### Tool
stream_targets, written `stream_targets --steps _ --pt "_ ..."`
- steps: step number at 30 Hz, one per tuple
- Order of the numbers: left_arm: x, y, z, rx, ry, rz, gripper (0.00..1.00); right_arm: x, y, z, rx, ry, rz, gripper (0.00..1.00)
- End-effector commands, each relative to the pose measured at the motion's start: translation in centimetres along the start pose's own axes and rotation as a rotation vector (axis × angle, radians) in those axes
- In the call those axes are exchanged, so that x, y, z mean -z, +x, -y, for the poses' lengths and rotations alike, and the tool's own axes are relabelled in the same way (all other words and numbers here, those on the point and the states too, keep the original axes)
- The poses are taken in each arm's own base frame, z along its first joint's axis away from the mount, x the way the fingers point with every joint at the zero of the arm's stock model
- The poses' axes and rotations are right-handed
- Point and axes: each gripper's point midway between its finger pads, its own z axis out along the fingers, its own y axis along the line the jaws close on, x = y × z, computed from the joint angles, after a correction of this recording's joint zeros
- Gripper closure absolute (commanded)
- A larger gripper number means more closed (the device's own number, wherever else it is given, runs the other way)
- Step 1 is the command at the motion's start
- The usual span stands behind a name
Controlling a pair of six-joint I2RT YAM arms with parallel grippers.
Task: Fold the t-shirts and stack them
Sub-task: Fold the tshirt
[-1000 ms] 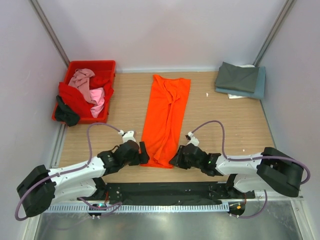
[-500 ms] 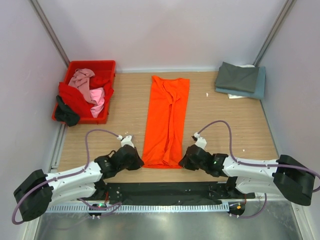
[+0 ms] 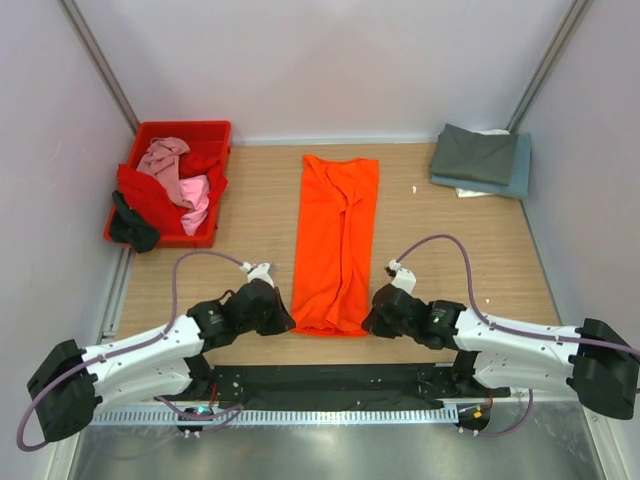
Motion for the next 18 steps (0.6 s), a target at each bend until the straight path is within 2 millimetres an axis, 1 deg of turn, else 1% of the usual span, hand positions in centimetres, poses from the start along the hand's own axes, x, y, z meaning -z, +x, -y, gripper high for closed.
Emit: stream_targets --steps 1,2,3,4,5,6,7,8,10,11,12,13,14,15,16,17,18 --pt "2.2 -1.9 2.0 -0.027 -0.013 0.01 1.0 2.0 -2.3 -1.3 0.056 0.028 0.049 0.99" --pt "3.0 -3.4 3.3 -0.032 -0.006 0.042 1.0 2.6 -3.2 -2.8 0.062 0.008 0.063 0.99" --pt "3.2 -3.8 3.4 -0.042 -0.028 0.042 0.99 2.5 -3.3 -2.8 0.077 0.03 0.055 0.99" --pt "4.0 -4.6 4.2 -0.06 -0.036 0.048 0.99 2.7 -3.6 -2.4 0.099 0.07 0.055 0.99" --pt "4.1 -5.1 4.5 -0.075 -0.049 0.053 0.98 3.2 -4.6 -3.5 0.102 0.064 0.068 0.99" --pt "4.0 -5.3 4.6 -0.089 -0.072 0.042 0.98 3.0 -4.8 -3.5 0.115 0.092 0.06 0.99" --pt "4.6 -6.2 5.4 -0.099 -0.08 0.046 0.98 3.2 -5.0 -3.1 0.123 0.122 0.052 0.99" --pt "4.6 -6.6 5.6 -0.127 -0.091 0.046 0.98 3.5 -6.2 -3.8 0.123 0.121 0.068 0.99" --pt "4.5 -7.9 5.8 -0.141 -0.134 0.044 0.98 3.3 -7.1 -3.6 0.126 0.146 0.066 0.99" --pt "4.5 -8.4 6.0 -0.145 -0.142 0.044 0.98 3.4 -8.4 -3.7 0.119 0.141 0.069 0.99" --pt "4.3 -9.0 5.7 -0.15 -0.154 0.031 0.98 3.3 -8.9 -3.6 0.118 0.145 0.068 0.99" --pt "4.2 -9.9 6.2 -0.144 -0.155 0.03 0.98 2.9 -9.3 -3.7 0.123 0.145 0.061 0.99" --pt "4.0 -10.3 6.3 -0.138 -0.154 0.024 0.98 3.0 -10.4 -4.3 0.12 0.133 0.07 0.99" --pt "3.8 -10.9 6.3 -0.147 -0.151 0.021 0.98 2.9 -11.3 -4.2 0.129 0.137 0.069 0.99" --pt "3.5 -12.0 6.5 -0.122 -0.143 0.015 0.98 2.2 -11.6 -4.0 0.139 0.156 0.054 0.99" --pt "3.3 -12.5 6.6 -0.118 -0.14 0.012 0.98 2.3 -12.7 -4.8 0.161 0.142 0.066 0.99" --pt "3.2 -13.6 6.3 -0.109 -0.145 0.021 0.98 2.1 -13.6 -4.8 0.152 0.147 0.065 0.99"
